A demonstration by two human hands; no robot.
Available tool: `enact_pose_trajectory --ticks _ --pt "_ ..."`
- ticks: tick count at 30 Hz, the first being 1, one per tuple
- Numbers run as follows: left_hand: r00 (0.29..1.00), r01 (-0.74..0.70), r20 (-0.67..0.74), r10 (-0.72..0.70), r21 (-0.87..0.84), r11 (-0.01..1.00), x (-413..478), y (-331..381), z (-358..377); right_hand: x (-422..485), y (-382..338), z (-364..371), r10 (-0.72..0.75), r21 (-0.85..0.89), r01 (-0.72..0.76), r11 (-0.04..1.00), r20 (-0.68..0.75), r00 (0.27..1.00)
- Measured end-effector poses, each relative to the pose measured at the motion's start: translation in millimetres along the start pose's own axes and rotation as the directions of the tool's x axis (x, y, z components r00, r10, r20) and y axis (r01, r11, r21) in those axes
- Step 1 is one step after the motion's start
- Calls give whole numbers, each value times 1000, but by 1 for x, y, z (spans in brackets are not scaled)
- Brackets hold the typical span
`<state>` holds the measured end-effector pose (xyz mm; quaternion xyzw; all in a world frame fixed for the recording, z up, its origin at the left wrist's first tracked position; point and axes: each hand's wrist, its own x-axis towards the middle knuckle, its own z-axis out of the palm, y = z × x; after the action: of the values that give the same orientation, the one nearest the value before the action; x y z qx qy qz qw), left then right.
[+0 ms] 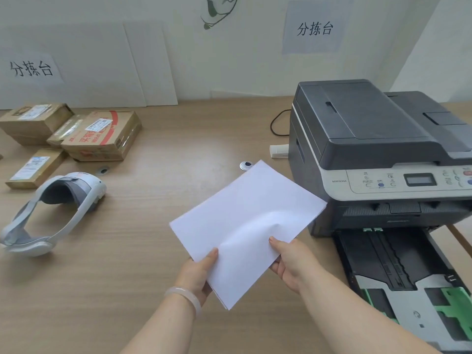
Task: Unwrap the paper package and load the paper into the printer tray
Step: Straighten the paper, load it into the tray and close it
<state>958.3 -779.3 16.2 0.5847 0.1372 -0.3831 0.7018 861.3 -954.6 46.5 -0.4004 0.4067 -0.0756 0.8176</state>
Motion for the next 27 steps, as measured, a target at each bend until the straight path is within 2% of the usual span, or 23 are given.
enact_pose_trajectory --ticks 3,6,9,11,14,15,17,19,22,24,27 --pt "1000 0 26 2 -83 997 -2 3 -14 -3 5 -4 13 -32 -12 999 21 1000" --pt "998 35 58 -23 -223 974 -2 13 -30 -5 4 -15 49 -155 -37 987 72 996" --pt "976 149 191 -107 -223 963 -2 22 -50 -6 -11 -35 86 -275 -38 961 165 983" --pt "942 223 283 -180 -128 966 -1 25 -55 -7 -25 -46 104 -365 -17 931 220 970" --pt "918 168 308 -251 271 948 0 28 -39 -5 -40 -52 85 -536 45 843 215 973" --pt "923 115 303 -239 376 919 1 27 -28 -4 -43 -51 55 -584 82 807 212 976" --pt "952 -3 277 -128 428 904 5 24 -8 -4 -46 -49 -42 -632 179 754 226 973" --pt "960 -140 279 38 357 924 7 22 10 -7 -48 -48 -168 -608 262 750 208 964" --pt "928 -297 310 208 273 915 9 18 30 -9 -45 -52 -296 -562 317 764 132 946" --pt "928 -332 275 250 312 890 14 8 38 -7 -36 -56 -333 -540 326 776 87 939" --pt "962 -269 160 220 432 861 24 -14 43 2 -13 -56 -287 -570 262 779 46 957"
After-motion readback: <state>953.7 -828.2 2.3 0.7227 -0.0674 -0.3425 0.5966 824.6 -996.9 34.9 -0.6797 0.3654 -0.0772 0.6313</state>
